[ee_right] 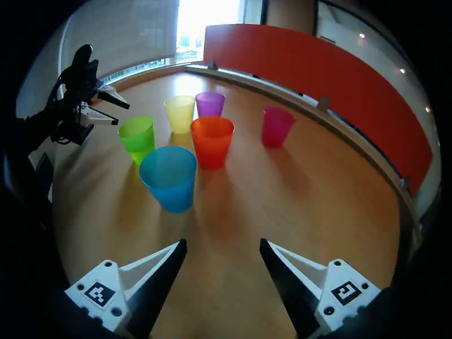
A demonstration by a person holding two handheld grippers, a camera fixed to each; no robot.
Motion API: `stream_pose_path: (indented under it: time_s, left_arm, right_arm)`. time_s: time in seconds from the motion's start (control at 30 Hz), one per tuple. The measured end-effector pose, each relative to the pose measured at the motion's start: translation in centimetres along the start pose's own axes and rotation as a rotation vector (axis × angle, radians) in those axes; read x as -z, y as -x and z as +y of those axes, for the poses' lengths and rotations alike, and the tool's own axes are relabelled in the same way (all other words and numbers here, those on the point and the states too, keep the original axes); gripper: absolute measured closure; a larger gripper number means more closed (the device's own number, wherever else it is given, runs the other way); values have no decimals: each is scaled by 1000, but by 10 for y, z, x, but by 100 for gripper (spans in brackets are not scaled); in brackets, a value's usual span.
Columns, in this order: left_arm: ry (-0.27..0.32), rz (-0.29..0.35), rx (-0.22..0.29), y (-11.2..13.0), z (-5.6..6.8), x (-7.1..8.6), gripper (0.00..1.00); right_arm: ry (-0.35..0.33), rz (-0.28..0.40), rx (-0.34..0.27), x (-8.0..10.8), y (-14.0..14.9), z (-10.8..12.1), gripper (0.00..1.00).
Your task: Pour water
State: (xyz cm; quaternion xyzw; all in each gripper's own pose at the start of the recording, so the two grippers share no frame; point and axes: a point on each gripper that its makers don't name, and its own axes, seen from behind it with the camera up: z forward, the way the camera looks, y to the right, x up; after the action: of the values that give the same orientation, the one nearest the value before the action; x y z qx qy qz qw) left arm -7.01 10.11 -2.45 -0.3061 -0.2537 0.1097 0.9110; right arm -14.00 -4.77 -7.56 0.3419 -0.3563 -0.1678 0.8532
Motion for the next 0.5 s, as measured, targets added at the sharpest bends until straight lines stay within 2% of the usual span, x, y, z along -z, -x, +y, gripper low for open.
stream_pose_path:
  time_s: [0.17, 0.3, 0.5]
  left_arm:
    - [-53, 28, 9, -4, -8, 8, 6]
    - [-116, 50, 20, -10, -21, 16, 6]
    - [-208, 89, 93, -14, -45, 28, 6]
  right_arm:
    - [58, 13, -27, 8, 1, 5, 0]
    - [115, 40, -63, 13, -4, 13, 0]
    - [221, 107, -102, 24, -17, 27, 0]
